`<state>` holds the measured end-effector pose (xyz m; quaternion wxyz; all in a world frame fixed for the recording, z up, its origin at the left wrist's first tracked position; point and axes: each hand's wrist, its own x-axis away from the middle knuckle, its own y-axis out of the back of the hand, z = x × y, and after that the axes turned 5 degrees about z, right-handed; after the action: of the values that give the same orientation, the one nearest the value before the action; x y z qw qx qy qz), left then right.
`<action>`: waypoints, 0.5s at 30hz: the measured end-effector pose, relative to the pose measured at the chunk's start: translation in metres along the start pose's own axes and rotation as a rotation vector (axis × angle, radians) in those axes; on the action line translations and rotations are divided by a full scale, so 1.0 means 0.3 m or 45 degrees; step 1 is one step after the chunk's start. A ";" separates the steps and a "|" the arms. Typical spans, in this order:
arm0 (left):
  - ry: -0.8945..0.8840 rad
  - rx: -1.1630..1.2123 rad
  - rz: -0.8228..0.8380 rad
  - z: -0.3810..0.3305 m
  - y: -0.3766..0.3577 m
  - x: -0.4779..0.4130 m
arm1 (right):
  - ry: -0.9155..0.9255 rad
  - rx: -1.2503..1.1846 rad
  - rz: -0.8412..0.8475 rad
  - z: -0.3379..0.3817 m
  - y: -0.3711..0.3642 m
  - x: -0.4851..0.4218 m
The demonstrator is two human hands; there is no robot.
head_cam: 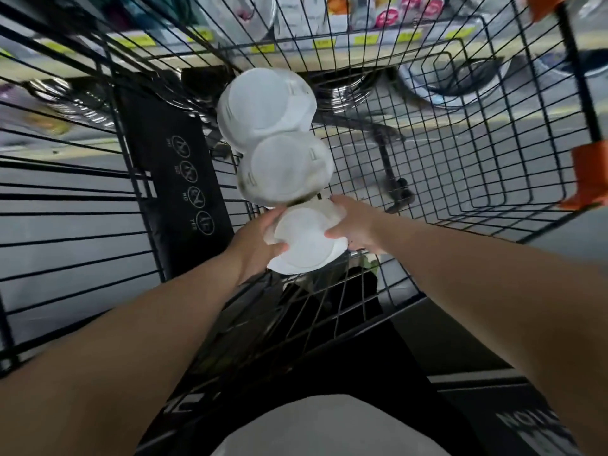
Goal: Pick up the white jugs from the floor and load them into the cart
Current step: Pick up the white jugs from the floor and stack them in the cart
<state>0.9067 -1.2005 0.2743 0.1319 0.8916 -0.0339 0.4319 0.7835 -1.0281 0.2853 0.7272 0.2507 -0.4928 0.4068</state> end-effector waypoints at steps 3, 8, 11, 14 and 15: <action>0.038 -0.258 -0.007 -0.060 -0.002 0.004 | -0.013 -0.073 0.038 0.002 0.018 0.032; -0.015 -0.279 -0.092 -0.238 -0.005 0.055 | 0.134 0.012 -0.146 0.056 0.079 0.180; -0.259 -0.267 -0.187 -0.438 -0.051 0.104 | 0.291 0.077 -0.315 0.073 0.189 0.352; -0.444 -0.256 -0.213 -0.669 -0.147 0.148 | 0.439 0.057 -0.462 0.027 0.353 0.546; -0.493 -0.255 -0.211 -0.746 -0.192 0.158 | 0.489 0.055 -0.525 -0.002 0.417 0.606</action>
<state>0.7762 -1.0833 0.4318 0.2456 0.9400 -0.0280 0.2352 0.7122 -0.8971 0.4480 0.8691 0.2794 -0.2758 0.3009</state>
